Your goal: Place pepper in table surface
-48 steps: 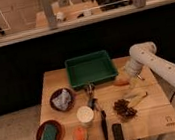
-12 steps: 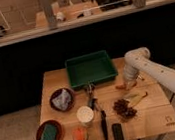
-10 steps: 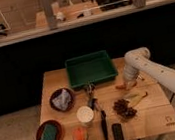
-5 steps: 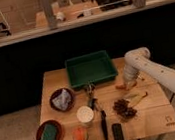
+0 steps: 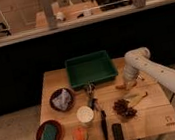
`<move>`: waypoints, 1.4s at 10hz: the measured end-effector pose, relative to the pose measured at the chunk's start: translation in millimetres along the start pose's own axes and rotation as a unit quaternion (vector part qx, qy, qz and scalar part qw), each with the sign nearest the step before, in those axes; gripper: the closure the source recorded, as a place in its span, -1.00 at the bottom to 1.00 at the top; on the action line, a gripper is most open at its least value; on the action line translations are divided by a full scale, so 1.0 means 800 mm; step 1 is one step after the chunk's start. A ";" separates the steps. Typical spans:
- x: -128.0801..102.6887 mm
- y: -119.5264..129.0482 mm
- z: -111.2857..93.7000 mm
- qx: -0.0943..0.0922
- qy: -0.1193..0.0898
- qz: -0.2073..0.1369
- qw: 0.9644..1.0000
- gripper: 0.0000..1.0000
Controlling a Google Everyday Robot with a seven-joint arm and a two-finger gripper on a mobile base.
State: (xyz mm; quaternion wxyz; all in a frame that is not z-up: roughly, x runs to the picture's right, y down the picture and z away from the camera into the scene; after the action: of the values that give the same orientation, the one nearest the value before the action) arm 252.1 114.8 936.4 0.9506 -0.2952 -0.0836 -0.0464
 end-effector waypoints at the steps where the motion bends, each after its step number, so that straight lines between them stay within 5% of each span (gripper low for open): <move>1: 0.000 0.000 0.000 0.000 0.000 0.000 1.000 0.11; 3: 0.000 0.000 0.000 0.000 0.000 0.000 1.000 -0.14; 4: 0.000 0.000 0.000 0.000 0.000 0.000 1.000 -0.09; 10: -0.010 -0.005 -0.001 -0.005 -0.034 -0.031 0.999 0.97; 14: -0.013 -0.006 -0.009 -0.011 -0.024 -0.037 0.999 1.00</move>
State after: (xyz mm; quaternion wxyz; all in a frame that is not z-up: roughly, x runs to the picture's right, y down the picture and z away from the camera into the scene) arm 241.8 107.2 931.5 0.9426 -0.3035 -0.1165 -0.0759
